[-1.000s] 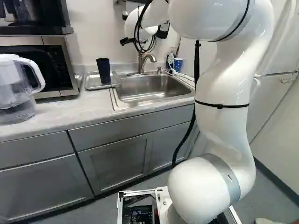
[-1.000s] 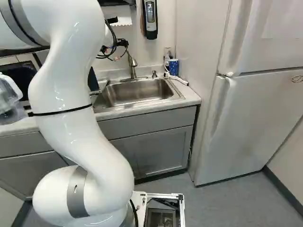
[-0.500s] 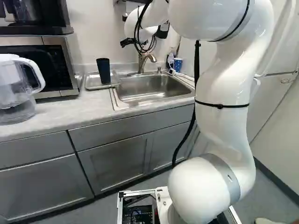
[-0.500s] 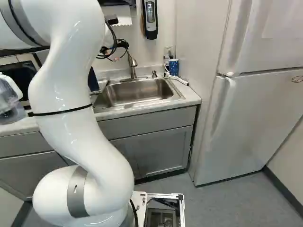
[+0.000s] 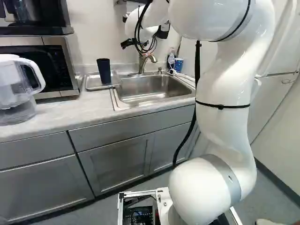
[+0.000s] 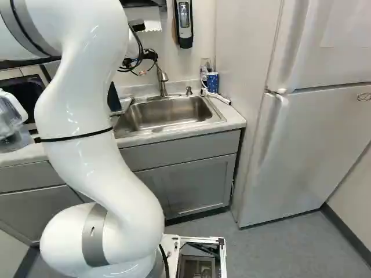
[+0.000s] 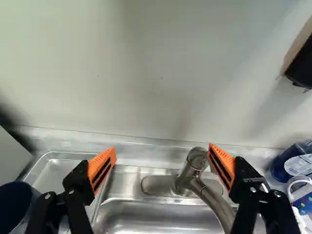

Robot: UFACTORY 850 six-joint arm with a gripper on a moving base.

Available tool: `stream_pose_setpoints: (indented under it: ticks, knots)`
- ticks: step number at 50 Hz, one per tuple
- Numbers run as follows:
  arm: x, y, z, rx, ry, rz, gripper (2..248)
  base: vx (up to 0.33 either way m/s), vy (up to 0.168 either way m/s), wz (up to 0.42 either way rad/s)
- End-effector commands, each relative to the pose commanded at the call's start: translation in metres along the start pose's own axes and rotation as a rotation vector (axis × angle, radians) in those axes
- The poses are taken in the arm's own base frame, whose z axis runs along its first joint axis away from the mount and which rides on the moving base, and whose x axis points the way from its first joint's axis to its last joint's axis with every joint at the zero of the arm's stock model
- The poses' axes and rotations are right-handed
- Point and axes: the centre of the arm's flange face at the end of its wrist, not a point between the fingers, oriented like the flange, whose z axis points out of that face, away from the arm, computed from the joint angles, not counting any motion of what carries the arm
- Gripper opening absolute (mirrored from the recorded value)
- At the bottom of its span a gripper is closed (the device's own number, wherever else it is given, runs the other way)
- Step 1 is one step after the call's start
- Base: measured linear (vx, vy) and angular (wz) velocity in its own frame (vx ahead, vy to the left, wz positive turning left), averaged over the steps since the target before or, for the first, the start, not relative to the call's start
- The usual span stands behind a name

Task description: Rinse the cup and place it in the tray

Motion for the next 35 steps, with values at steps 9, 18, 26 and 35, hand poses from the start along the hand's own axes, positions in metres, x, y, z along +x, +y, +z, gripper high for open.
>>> stream_pose_setpoints:
  ticks: [9, 18, 26, 35]
  knots:
    - [-0.001, 0.002, 0.0, -0.002, -0.013, 0.001, 247, 0.0, 0.0, 0.0]
    - [-0.003, 0.009, -0.003, -0.011, -0.015, 0.005, 247, 0.0, 0.0, 0.0]
    - [-0.005, 0.016, -0.005, -0.022, -0.017, 0.01, 247, 0.0, 0.0, 0.0]
    - [-0.003, 0.017, -0.005, -0.024, -0.004, 0.01, 247, 0.0, 0.0, 0.0]
